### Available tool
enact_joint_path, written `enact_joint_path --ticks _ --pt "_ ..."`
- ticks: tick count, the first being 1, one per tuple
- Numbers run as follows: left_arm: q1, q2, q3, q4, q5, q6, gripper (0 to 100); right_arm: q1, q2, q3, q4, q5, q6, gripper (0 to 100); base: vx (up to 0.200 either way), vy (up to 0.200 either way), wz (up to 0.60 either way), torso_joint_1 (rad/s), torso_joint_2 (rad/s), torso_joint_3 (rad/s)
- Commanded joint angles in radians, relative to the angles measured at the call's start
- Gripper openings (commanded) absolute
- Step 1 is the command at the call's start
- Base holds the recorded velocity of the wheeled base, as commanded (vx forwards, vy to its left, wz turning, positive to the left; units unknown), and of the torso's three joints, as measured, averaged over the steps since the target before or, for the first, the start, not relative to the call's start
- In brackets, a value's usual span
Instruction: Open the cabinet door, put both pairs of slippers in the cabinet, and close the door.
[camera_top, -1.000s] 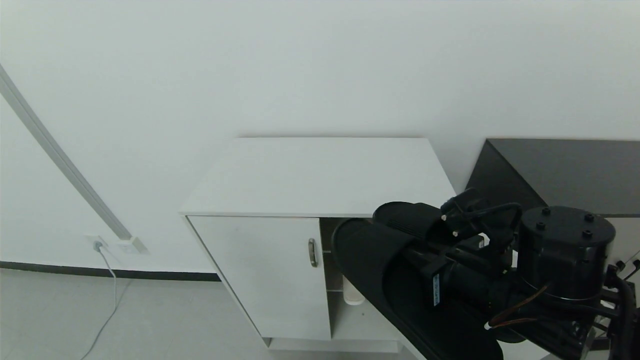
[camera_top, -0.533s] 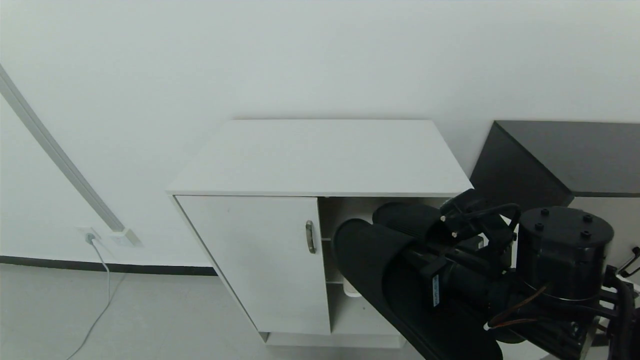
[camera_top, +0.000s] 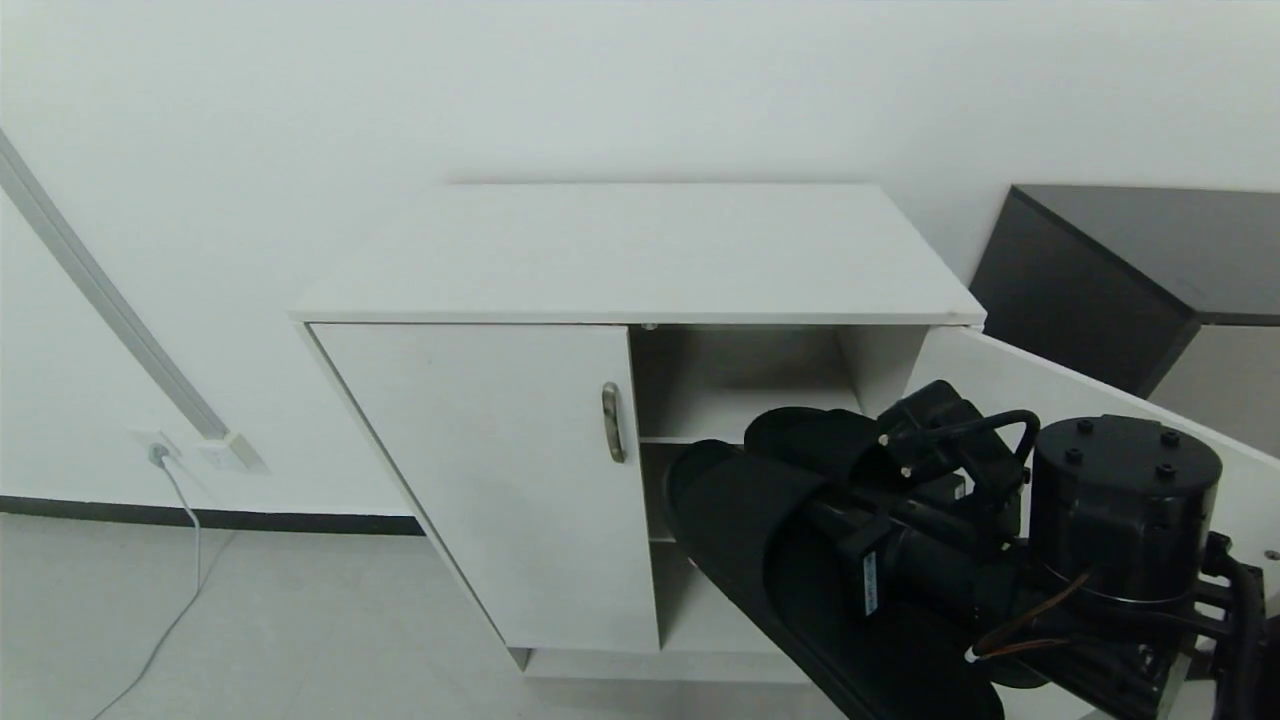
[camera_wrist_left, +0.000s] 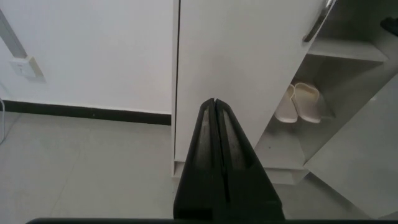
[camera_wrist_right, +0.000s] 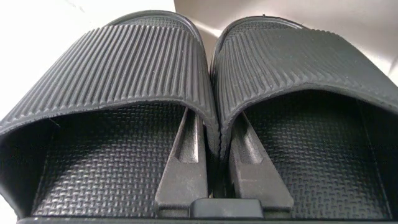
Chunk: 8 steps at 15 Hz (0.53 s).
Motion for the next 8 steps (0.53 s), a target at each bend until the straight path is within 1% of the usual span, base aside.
enact_joint_path --ticks 1,8 --pt "0.000 0.000 0.000 0.000 0.001 -0.001 0 0.000 0.004 0.003 0.000 -0.001 0.000 0 0.000 0.000 0.00 -0.188 0.50 0.315" --pt "0.000 0.000 0.000 0.000 0.001 -0.001 0 0.005 0.011 0.008 0.000 0.001 0.000 0 0.000 0.000 0.00 -0.152 0.48 0.325"
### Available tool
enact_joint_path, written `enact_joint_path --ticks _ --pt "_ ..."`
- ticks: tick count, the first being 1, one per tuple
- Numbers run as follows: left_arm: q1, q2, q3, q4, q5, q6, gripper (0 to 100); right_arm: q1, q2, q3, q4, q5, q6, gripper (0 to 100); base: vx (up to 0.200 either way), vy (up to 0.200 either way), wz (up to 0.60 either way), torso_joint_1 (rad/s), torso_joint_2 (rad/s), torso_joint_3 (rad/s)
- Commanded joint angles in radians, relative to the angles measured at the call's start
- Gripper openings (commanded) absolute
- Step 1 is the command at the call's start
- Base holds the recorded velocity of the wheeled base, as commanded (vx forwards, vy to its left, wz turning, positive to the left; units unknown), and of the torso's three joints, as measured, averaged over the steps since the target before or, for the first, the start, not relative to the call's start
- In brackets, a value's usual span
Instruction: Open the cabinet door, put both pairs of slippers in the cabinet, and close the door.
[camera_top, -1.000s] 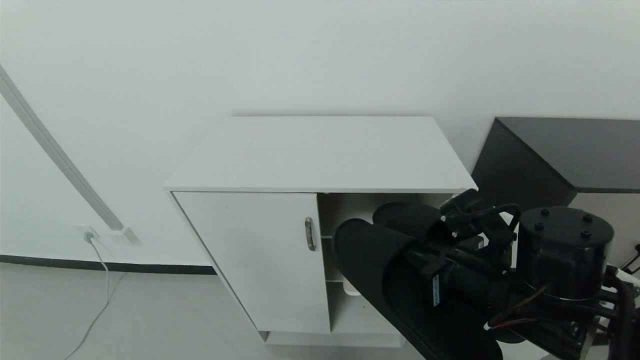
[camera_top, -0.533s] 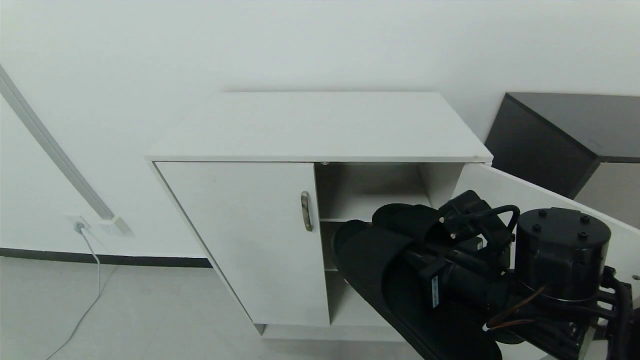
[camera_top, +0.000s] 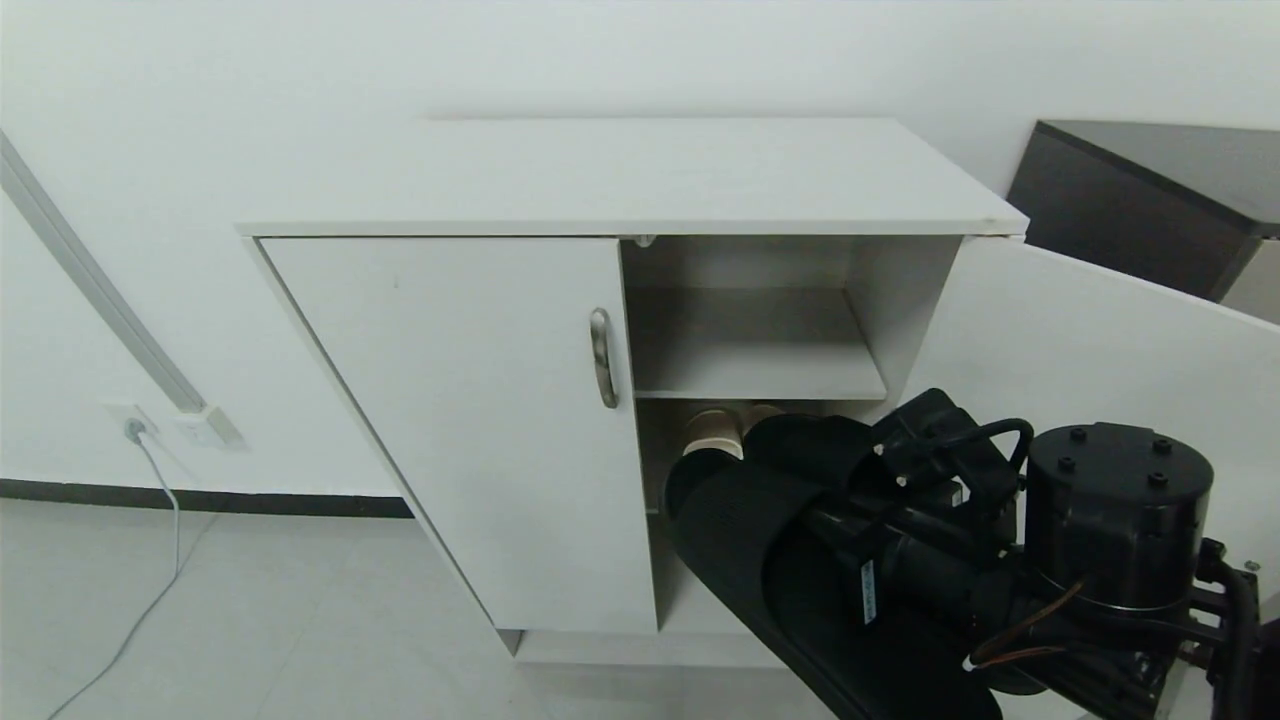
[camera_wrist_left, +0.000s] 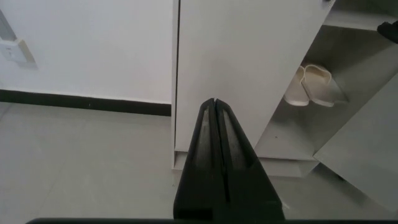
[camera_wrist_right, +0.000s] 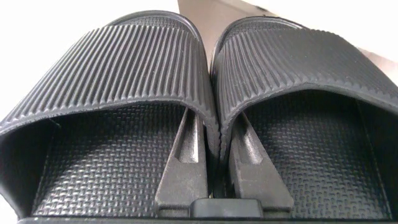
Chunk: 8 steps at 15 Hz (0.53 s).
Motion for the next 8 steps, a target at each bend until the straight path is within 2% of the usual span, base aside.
enact_joint_path --ticks 1,8 --pt "0.000 0.000 0.000 0.000 0.001 0.000 0 0.000 0.005 0.001 0.000 0.000 0.000 0 0.000 0.000 0.00 -0.110 0.47 0.339" --pt "0.000 0.000 0.000 0.000 -0.001 0.000 0 0.002 0.005 0.006 0.000 0.000 -0.012 0 0.000 0.000 0.00 -0.077 0.45 0.370"
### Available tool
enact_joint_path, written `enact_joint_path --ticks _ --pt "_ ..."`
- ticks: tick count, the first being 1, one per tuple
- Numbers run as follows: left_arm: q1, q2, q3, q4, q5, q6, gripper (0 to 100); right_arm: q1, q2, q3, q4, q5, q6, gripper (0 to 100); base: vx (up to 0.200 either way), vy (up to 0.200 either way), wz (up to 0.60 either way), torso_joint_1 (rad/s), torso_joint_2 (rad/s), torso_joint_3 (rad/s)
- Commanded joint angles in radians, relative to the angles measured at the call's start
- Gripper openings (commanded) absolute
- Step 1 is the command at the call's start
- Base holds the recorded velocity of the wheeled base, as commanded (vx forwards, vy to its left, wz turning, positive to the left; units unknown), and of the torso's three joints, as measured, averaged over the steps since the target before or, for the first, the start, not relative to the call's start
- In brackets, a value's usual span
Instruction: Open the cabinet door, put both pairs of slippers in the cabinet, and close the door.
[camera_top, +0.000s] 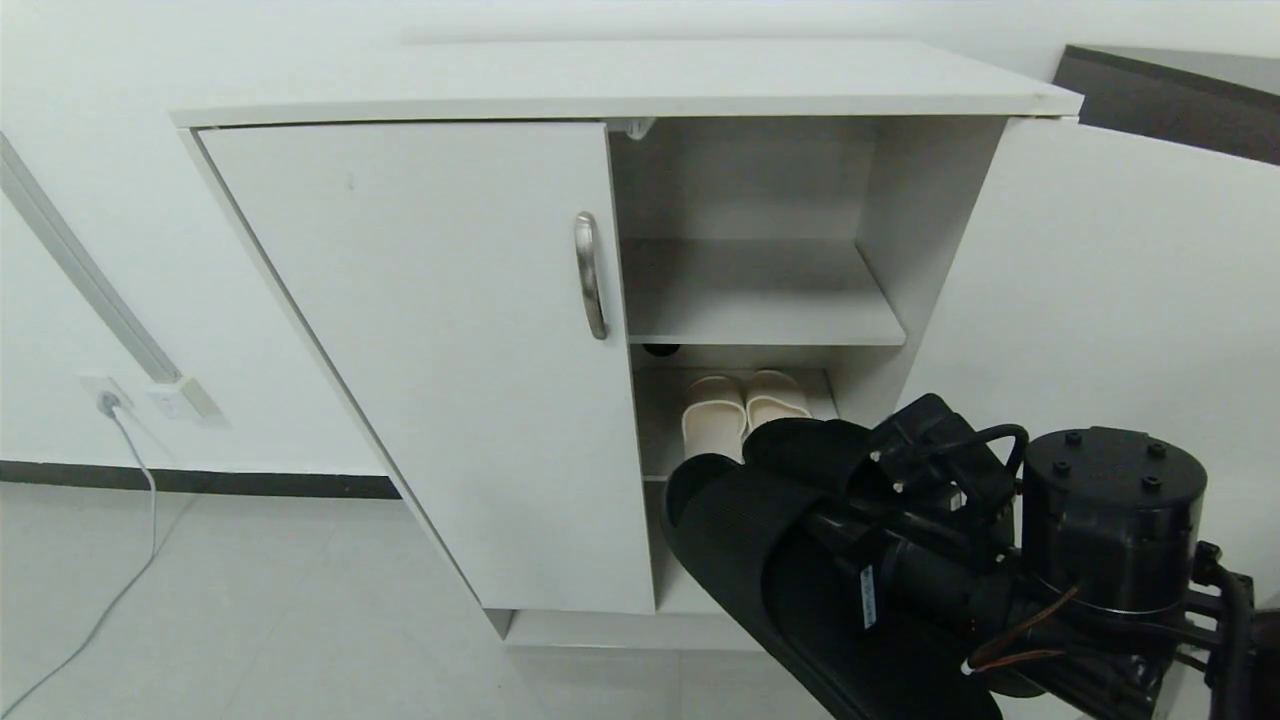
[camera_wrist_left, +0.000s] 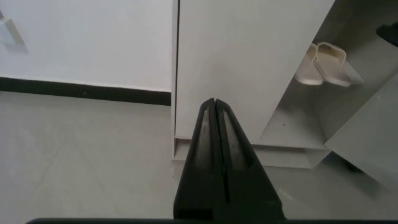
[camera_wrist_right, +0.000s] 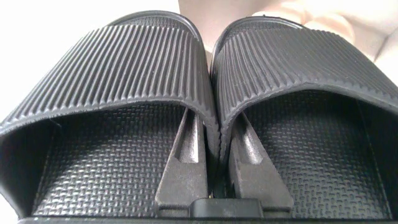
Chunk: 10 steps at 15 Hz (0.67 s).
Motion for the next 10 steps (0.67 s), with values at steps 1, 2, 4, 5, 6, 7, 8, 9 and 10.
enact_joint_path --ticks 1,2,4,5,6,7,8,9,10 --pt "0.000 0.000 0.000 0.000 0.000 0.000 0 0.002 0.002 0.000 0.000 0.000 0.000 0 0.000 0.000 0.00 -0.012 0.44 0.432" --pt "0.000 0.000 0.000 0.000 0.000 0.000 0 0.004 0.002 0.000 0.000 0.000 0.000 0 0.000 0.000 0.00 -0.007 0.30 0.290" --pt "0.000 0.000 0.000 0.000 0.000 0.000 0 0.005 0.000 0.002 0.000 0.000 0.000 0 0.000 0.000 0.00 0.000 0.14 0.134" --pt "0.000 0.000 0.000 0.000 0.000 0.000 0 0.005 0.000 0.000 0.000 -0.001 0.000 0 0.000 0.000 0.00 -0.002 0.05 0.041" --pt "0.001 0.000 0.000 0.000 0.000 0.000 0 0.005 0.000 0.002 0.000 -0.005 -0.002 0 0.000 0.000 0.00 0.000 0.00 0.000" --pt "0.000 -0.001 0.000 0.000 0.000 0.000 0 0.010 -0.001 0.009 0.000 -0.005 -0.014 0 0.000 0.000 0.00 0.000 0.00 0.000" --pt "0.000 0.000 0.000 0.000 0.000 0.000 0 0.014 -0.001 0.017 -0.013 -0.005 -0.026 0 0.000 0.000 0.00 0.000 0.00 0.000" --pt "0.000 0.000 0.000 0.000 0.000 0.000 0 0.016 0.002 0.022 -0.034 0.000 -0.028 0 0.000 0.000 0.00 0.000 0.00 0.000" --pt "0.000 0.000 0.000 0.000 0.000 0.000 0 0.016 0.005 0.023 -0.048 0.000 -0.028 0 0.000 0.000 -0.60 -0.007 0.00 0.002"
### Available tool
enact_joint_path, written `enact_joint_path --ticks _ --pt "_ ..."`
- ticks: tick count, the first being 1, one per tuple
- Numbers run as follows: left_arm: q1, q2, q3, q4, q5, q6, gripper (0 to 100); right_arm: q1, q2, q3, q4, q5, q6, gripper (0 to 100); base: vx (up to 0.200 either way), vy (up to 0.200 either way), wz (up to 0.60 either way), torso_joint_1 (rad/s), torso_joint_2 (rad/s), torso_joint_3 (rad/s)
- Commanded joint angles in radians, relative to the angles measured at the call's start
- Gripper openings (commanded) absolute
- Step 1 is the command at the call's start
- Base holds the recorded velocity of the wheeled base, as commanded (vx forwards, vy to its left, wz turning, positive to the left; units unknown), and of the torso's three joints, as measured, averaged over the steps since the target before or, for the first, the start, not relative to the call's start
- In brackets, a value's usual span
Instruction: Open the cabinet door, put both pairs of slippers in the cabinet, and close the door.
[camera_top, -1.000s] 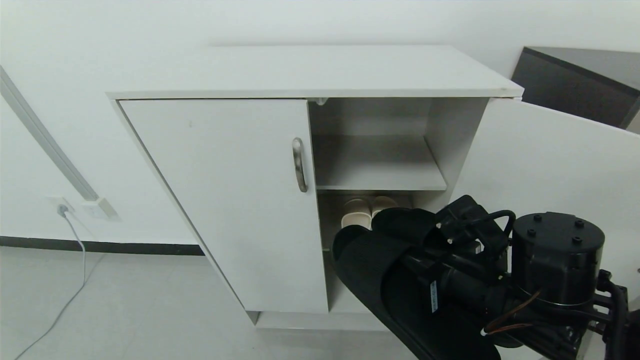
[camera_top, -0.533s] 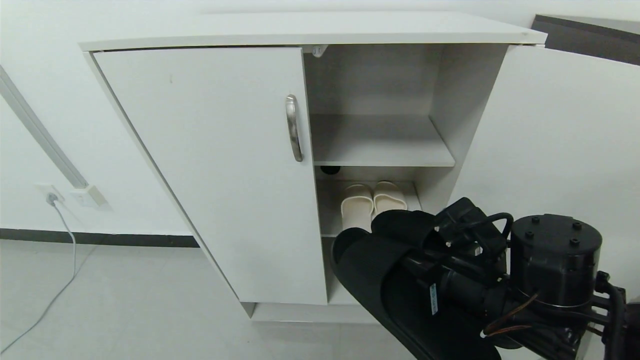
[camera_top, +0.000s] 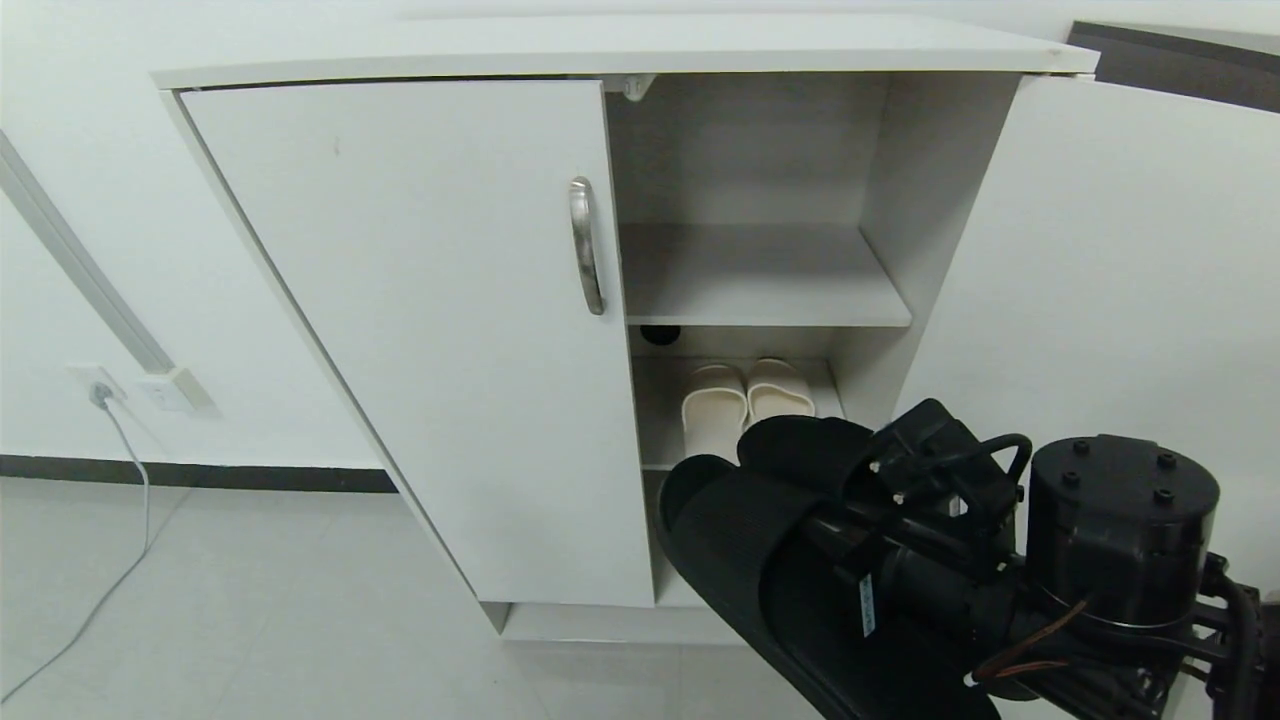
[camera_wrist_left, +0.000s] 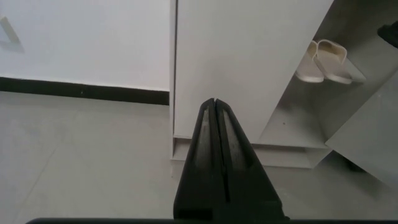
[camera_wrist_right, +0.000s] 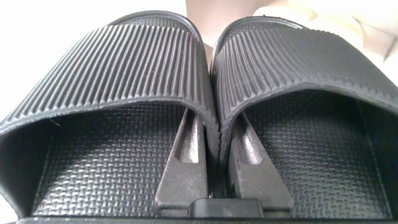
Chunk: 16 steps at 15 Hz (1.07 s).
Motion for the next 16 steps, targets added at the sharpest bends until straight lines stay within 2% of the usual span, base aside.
enact_joint_path --ticks 1,7,9,11,12,13,14,16 --pt "0.000 0.000 0.000 0.000 0.000 -0.001 0 0.002 0.009 0.006 -0.010 -0.001 -0.001 0 0.000 0.000 0.00 0.000 0.00 0.000" --pt "0.000 0.000 0.000 0.000 0.000 0.001 0 0.028 0.054 -0.016 -0.021 -0.018 -0.002 0 0.000 0.000 0.00 0.000 0.00 0.000" --pt "0.000 0.000 0.000 0.000 -0.003 0.002 0 0.068 0.144 -0.125 -0.010 -0.216 0.009 0 0.000 0.000 0.00 0.000 0.00 0.000" --pt "0.000 0.000 0.000 0.000 -0.001 0.001 0 0.083 0.227 -0.223 0.013 -0.339 0.025 0 0.000 0.000 0.00 0.000 0.00 0.000" --pt "0.002 0.000 0.000 0.000 -0.001 0.001 0 0.085 0.243 -0.275 0.065 -0.397 0.050 0 0.000 0.000 0.00 0.000 0.00 0.000" --pt "0.002 0.000 0.000 0.000 -0.003 0.002 0 0.085 0.238 -0.336 0.172 -0.437 0.102 0 0.000 0.000 0.00 0.000 0.00 0.000" --pt "0.000 0.000 0.000 0.000 -0.003 0.002 0 0.086 0.229 -0.379 0.255 -0.446 0.140 0 0.000 0.000 0.00 0.000 0.00 0.000" --pt "0.000 0.000 0.000 0.000 -0.001 0.002 0 0.109 0.187 -0.525 0.560 -0.482 0.242 0 0.000 0.000 0.00 0.000 0.00 0.000"
